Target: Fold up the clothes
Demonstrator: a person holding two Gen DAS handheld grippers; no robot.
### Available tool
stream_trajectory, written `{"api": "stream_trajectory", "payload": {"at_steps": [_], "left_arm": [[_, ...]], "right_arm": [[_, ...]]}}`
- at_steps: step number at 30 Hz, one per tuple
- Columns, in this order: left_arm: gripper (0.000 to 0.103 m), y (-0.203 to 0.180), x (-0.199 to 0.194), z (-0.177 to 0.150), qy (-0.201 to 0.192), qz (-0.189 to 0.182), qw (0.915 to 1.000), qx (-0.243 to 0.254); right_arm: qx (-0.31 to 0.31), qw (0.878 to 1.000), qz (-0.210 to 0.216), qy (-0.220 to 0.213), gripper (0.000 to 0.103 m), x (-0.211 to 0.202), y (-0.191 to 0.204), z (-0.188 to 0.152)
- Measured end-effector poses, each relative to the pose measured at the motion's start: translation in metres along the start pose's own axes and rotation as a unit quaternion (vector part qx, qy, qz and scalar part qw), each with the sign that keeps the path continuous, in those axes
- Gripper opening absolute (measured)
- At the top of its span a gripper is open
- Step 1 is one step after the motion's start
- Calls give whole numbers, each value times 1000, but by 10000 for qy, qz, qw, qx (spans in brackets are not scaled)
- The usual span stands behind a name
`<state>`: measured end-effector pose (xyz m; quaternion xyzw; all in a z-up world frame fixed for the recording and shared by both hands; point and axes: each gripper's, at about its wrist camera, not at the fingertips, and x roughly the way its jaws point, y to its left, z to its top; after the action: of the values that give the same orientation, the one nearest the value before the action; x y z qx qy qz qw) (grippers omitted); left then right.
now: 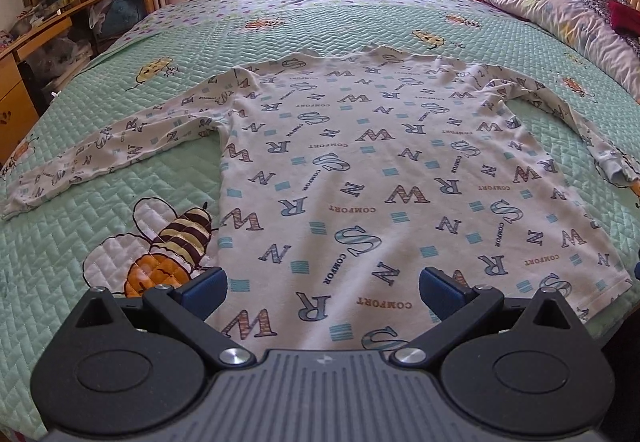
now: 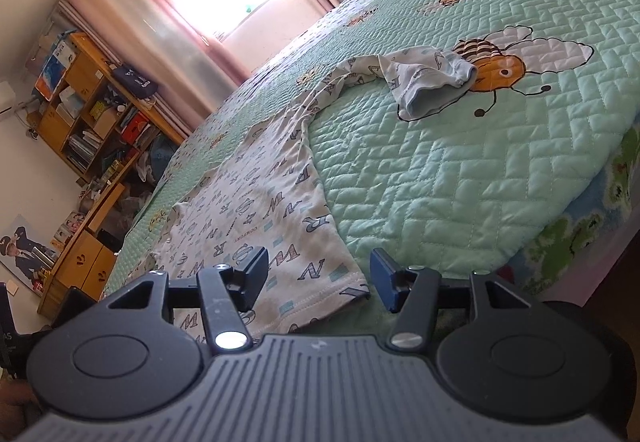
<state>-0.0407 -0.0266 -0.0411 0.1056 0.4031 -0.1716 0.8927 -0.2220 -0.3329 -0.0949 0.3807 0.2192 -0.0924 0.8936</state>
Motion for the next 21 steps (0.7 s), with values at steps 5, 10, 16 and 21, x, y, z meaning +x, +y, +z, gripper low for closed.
{"api": "stream_trajectory", "payload": {"at_steps": [5, 10, 16, 21], "left_arm": [[102, 8, 11, -9, 194, 6, 9997, -123], [102, 11, 12, -48, 353, -171, 9990, -198], [102, 12, -15, -88, 202, -365, 9991, -34], [102, 25, -43, -90, -168, -642, 9974, -278]], "right_arm": [[-3, 10000, -24, 3, 60, 0, 0, 0], [62, 10000, -16, 2, 61, 1, -2, 0], [110, 9999, 39, 0, 61, 2, -2, 1], [129, 9999, 77, -8, 62, 3, -1, 1]]}}
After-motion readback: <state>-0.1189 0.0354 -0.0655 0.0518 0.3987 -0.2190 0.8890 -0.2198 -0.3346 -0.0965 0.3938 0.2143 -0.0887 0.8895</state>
